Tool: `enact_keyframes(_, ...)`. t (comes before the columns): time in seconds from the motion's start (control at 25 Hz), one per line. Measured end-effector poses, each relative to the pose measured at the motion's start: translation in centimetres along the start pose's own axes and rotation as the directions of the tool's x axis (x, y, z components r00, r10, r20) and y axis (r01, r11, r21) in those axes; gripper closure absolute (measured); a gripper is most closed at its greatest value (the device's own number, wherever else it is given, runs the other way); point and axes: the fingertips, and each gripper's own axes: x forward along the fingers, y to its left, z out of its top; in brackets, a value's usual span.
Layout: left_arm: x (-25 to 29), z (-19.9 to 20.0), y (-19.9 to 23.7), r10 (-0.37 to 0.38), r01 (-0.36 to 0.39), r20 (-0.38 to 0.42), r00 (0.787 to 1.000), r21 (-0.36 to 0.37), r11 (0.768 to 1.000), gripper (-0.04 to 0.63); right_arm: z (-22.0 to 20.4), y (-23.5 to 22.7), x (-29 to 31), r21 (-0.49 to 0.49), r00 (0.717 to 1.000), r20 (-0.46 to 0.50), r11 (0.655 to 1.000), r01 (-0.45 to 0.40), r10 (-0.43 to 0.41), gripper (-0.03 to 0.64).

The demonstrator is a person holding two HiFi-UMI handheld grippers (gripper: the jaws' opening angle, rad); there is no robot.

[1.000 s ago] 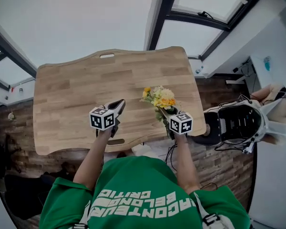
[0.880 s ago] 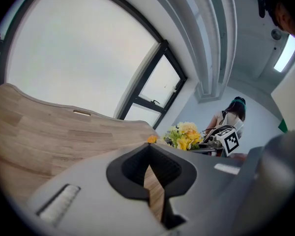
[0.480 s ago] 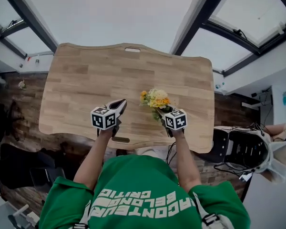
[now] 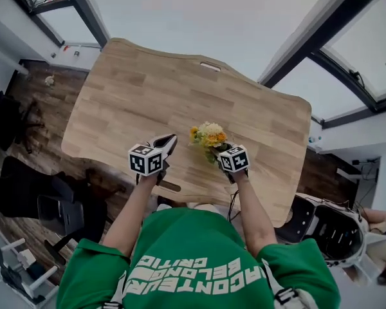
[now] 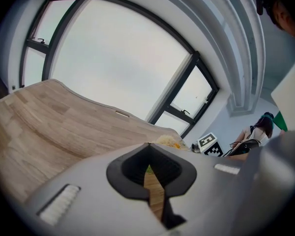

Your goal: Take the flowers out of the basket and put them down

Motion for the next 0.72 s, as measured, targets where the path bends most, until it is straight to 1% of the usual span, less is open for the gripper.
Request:
enact_keyframes(0.12,-0.3,-0.1,0.8,0.027,-0.027,0.007,1.000,-0.022,0.999,0.583,-0.2,-0.1,1.6,-0.049,0.998,-0.065,0.999,-0.023,0.020,0.492)
enact_keyframes(0.32,-1.1,-0.5,1.6,0.059,-0.058,0.031,0.998,-0.044,0.997,0.583,-1.3,0.1,3.9,-0.087,0.991,-0.129,0.995,-0.044,0.033,0.485)
enact_keyframes(0.52,-1.7,-1.2,2.0,0.078,-0.076,0.035,0.996,-0.059,0.995,0.583,-2.4,-0.1,5.5,-0.089,0.984,-0.174,0.995,-0.049,0.033,0.474)
enact_keyframes(0.64,-3.2,-2.5,2.2,0.086,-0.084,0.041,0.995,-0.067,0.994,0.583,-4.1,0.8,6.1,-0.090,0.979,-0.204,0.995,-0.037,0.018,0.463)
enact_keyframes(0.72,-3.0,-2.7,2.4,0.092,-0.089,0.041,0.995,-0.071,0.994,0.583,-4.7,0.3,6.5,-0.091,0.975,-0.223,0.996,-0.024,0.003,0.451)
